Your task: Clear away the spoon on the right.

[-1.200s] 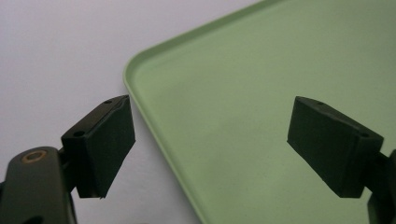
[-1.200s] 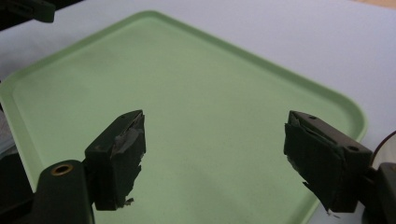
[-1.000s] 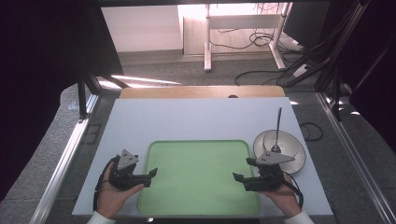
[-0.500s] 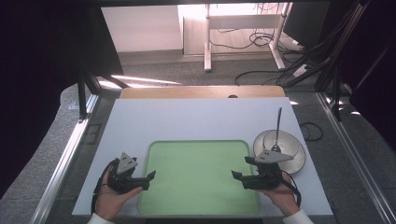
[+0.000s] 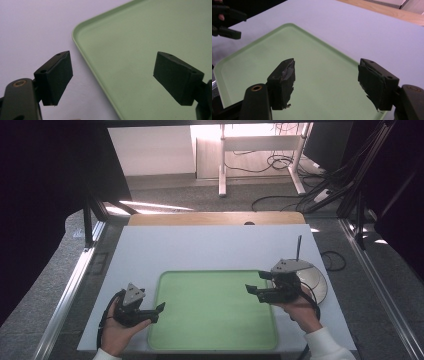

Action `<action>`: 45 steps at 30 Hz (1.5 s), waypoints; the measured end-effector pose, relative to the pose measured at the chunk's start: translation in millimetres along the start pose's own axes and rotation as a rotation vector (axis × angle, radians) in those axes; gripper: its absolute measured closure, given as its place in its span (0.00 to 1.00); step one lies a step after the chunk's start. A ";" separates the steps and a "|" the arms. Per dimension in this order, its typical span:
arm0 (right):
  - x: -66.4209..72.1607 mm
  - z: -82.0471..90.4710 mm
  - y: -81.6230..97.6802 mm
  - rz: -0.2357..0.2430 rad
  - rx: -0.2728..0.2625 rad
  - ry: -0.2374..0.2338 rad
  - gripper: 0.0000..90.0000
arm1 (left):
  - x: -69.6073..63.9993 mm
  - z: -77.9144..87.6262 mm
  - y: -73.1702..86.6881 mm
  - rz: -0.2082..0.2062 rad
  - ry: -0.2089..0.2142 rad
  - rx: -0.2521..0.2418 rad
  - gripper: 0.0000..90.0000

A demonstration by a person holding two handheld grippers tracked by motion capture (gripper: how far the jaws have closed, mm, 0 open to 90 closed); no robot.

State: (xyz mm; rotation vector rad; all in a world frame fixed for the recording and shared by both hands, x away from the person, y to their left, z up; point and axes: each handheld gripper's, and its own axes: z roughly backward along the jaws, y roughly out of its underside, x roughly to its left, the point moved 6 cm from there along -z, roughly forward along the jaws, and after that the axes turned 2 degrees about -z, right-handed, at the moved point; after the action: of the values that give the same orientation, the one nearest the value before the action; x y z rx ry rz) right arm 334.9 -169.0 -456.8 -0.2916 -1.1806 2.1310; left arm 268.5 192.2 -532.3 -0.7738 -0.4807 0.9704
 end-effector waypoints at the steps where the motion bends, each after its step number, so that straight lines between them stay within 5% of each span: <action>1: -3.7 1.0 -7.6 -0.004 -0.010 0.015 0.33 | 0.4 0.1 0.2 0.000 -0.001 0.001 0.17; 6: -12.3 1.4 -13.4 -0.022 -0.050 0.038 0.33 | 1.8 1.8 -0.2 0.001 -0.009 -0.004 0.17; 17: -58.9 15.8 -6.9 -0.143 -0.065 0.146 0.35 | 1.8 1.3 -0.1 -0.003 -0.013 -0.001 0.17; 29: -88.2 27.9 -10.8 -0.170 -0.069 0.247 0.38 | 1.4 2.1 0.0 -0.010 -0.013 0.001 0.17; 45: -154.9 33.2 -2.1 -0.261 -0.048 0.411 0.43 | 1.8 1.1 -0.3 -0.016 -0.016 0.004 0.17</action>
State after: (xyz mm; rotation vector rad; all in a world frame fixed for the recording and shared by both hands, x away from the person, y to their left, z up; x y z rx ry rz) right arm 435.4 -291.5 -455.4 -0.5376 -0.9688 1.7155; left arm 268.8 194.1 -531.2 -0.7583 -0.4977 0.9629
